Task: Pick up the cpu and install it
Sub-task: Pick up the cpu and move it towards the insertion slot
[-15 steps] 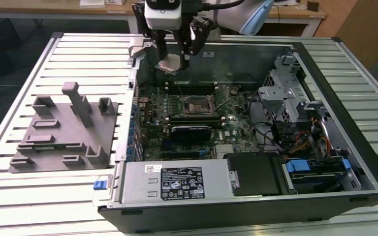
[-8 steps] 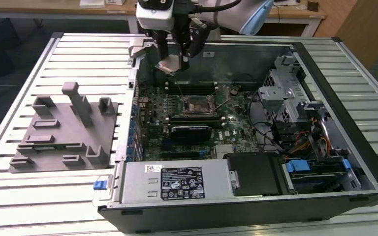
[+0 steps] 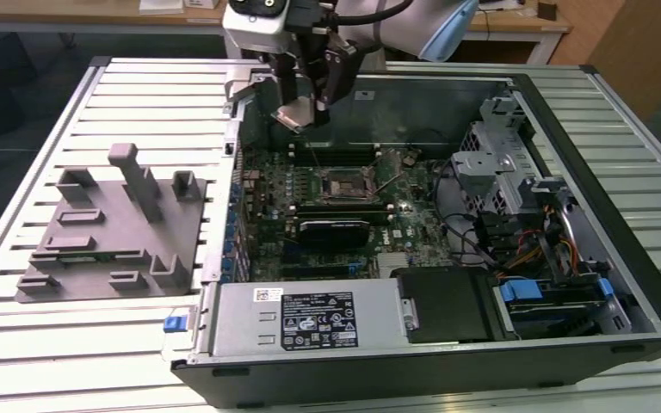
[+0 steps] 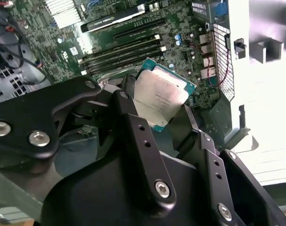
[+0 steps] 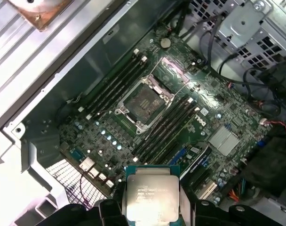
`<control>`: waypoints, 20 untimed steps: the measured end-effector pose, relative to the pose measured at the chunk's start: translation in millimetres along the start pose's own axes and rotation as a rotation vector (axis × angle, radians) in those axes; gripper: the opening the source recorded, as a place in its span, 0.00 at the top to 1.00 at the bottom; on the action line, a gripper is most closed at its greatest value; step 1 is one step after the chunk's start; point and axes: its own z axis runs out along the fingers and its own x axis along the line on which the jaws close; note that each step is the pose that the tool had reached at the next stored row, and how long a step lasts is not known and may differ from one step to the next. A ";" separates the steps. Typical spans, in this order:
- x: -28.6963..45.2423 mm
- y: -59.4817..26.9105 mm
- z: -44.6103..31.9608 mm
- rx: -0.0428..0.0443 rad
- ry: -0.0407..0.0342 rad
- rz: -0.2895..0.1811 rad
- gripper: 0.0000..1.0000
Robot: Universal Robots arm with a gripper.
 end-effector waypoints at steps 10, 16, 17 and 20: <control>0.2 0.1 2.2 0.0053 -0.0072 0.163 0.46; 0.3 0.0 4.5 0.0081 -0.0114 0.267 0.46; 0.3 -0.1 4.9 0.0085 -0.0121 0.284 0.46; 0.3 -0.1 6.2 0.0101 -0.0143 0.332 0.46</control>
